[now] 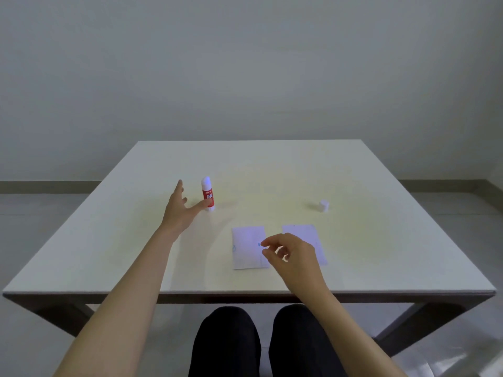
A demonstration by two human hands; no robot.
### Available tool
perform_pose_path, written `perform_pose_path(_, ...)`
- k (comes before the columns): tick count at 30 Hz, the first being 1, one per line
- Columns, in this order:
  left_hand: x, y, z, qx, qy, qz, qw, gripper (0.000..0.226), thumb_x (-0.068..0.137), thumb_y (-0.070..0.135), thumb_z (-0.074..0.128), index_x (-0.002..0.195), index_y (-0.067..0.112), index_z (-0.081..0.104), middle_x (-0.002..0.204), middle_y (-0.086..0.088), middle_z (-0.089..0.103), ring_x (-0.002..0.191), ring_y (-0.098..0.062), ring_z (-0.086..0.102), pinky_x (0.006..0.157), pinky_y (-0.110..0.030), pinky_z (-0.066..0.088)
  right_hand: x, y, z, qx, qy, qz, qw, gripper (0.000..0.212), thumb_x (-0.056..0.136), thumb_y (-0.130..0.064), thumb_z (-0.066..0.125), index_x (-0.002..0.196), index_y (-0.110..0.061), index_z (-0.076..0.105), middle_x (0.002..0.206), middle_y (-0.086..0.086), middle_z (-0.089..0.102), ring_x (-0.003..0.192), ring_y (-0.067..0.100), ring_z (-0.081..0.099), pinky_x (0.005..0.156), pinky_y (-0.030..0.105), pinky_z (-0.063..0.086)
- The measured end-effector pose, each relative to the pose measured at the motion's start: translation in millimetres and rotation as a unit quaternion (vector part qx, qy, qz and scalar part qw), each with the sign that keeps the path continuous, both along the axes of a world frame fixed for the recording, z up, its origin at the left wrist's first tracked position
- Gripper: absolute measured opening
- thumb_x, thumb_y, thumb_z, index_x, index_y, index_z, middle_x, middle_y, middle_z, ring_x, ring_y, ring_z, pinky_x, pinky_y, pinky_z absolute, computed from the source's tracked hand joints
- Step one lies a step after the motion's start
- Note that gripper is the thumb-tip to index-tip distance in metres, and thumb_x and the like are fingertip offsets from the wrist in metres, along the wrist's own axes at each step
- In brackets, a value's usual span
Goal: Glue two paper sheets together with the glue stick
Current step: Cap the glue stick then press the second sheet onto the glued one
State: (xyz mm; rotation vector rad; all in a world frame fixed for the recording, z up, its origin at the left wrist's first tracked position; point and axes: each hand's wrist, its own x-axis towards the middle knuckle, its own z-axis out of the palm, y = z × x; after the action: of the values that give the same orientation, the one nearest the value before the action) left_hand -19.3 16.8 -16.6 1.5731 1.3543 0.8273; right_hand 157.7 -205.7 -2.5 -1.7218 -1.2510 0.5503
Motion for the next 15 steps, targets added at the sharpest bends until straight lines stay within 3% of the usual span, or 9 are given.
perform_pose_path(2, -5, -11, -4, 0.041, -0.034, 0.051, 0.997, 0.09, 0.079, 0.041, 0.072, 0.15, 0.026, 0.02, 0.154, 0.004, 0.03, 0.135, -0.016, 0.041, 0.102, -0.032, 0.038, -6, 6, -3, 0.007, -0.151, 0.032, 0.988, 0.013, 0.087, -0.021, 0.063, 0.097, -0.023, 0.07, 0.086, -0.01, 0.063, 0.067, 0.007, 0.054, 0.071, 0.021, 0.041)
perform_pose_path(4, -10, -25, -8, 0.091, -0.101, 0.111, 0.984, 0.067, 0.084, 0.034, 0.069, 0.142, 0.023, 0.037, 0.141, 0.005, 0.048, 0.123, -0.016, 0.052, 0.096, -0.03, 0.043, -15, 14, -7, 0.011, -0.324, 0.071, 0.943, 0.015, 0.083, -0.022, 0.065, 0.097, -0.021, 0.071, 0.089, -0.004, 0.066, 0.072, 0.014, 0.06, 0.074, 0.028, 0.039)
perform_pose_path(7, -14, -45, -12, 0.103, -0.173, 0.157, 0.967, 0.039, 0.087, 0.026, 0.063, 0.125, 0.024, 0.053, 0.115, 0.007, 0.061, 0.105, -0.02, 0.062, 0.089, -0.033, 0.048, -34, 23, -9, -0.016, -0.517, 0.074, 0.852, 0.018, 0.052, -0.028, 0.083, 0.063, -0.027, 0.069, 0.065, -0.009, 0.061, 0.057, 0.014, 0.057, 0.061, 0.023, 0.043)
perform_pose_path(10, -15, -56, -15, 0.102, -0.194, 0.159, 0.963, 0.032, 0.088, 0.02, 0.059, 0.12, 0.023, 0.057, 0.1, 0.011, 0.064, 0.091, -0.021, 0.066, 0.084, -0.035, 0.05, -43, 21, -14, -0.004, -0.542, 0.087, 0.836, 0.028, 0.048, -0.044, 0.083, 0.044, -0.025, 0.063, 0.057, -0.01, 0.059, 0.06, 0.014, 0.059, 0.068, 0.021, 0.05)
perform_pose_path(13, -14, -60, -14, 0.113, -0.186, 0.16, 0.963, 0.031, 0.089, 0.022, 0.058, 0.12, 0.023, 0.057, 0.095, 0.015, 0.064, 0.081, -0.011, 0.067, 0.078, -0.03, 0.05, -48, 11, -15, 0.008, -0.552, 0.079, 0.83, 0.041, 0.054, -0.065, 0.074, 0.045, -0.025, 0.066, 0.06, -0.012, 0.061, 0.068, 0.013, 0.063, 0.08, 0.024, 0.05)
perform_pose_path(15, -13, -61, -13, 0.117, -0.181, 0.158, 0.964, 0.03, 0.089, 0.022, 0.058, 0.12, 0.022, 0.058, 0.094, 0.016, 0.063, 0.079, -0.01, 0.066, 0.075, -0.028, 0.05, -50, 5, -16, 0.013, -0.556, 0.083, 0.827, 0.043, 0.053, -0.067, 0.073, 0.046, -0.026, 0.066, 0.061, -0.012, 0.061, 0.069, 0.013, 0.063, 0.084, 0.028, 0.048)
